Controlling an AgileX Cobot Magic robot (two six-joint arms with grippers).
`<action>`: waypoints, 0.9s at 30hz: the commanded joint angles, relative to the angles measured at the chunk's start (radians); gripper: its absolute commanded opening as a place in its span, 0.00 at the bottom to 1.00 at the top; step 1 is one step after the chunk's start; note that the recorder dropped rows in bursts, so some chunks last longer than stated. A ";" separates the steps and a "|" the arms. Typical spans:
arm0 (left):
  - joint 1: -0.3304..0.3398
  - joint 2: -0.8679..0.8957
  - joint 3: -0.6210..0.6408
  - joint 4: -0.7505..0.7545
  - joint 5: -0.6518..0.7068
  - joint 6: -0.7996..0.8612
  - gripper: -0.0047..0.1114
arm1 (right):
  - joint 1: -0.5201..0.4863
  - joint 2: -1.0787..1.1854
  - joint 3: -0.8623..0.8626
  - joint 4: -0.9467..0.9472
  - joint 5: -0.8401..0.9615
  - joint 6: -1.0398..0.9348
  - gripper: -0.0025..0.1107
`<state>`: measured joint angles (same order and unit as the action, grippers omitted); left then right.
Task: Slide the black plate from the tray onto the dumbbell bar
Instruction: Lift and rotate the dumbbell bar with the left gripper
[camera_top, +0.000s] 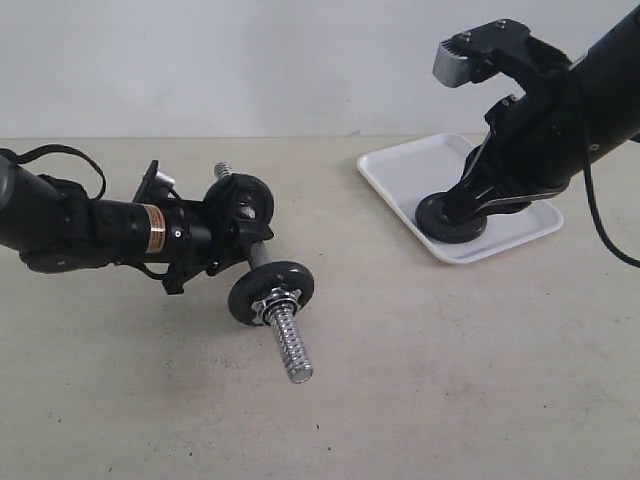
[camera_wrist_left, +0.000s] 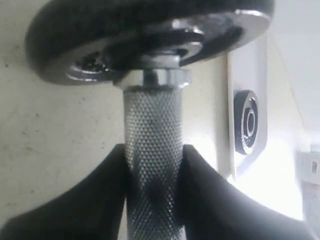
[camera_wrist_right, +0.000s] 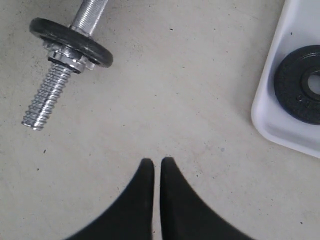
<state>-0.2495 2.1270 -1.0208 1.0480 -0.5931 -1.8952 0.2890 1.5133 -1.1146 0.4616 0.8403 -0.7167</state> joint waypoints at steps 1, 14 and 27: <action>-0.002 -0.008 -0.013 0.227 0.001 0.031 0.08 | 0.002 0.000 -0.002 0.002 -0.003 -0.001 0.02; 0.000 -0.068 -0.080 0.696 0.071 -0.156 0.08 | 0.002 0.000 -0.002 0.000 0.005 -0.001 0.02; 0.000 -0.219 -0.080 0.696 0.153 0.262 0.08 | 0.002 0.000 -0.002 0.000 0.005 -0.001 0.02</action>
<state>-0.2494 1.9952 -1.0752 1.7821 -0.4146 -1.7346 0.2890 1.5133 -1.1146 0.4616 0.8441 -0.7167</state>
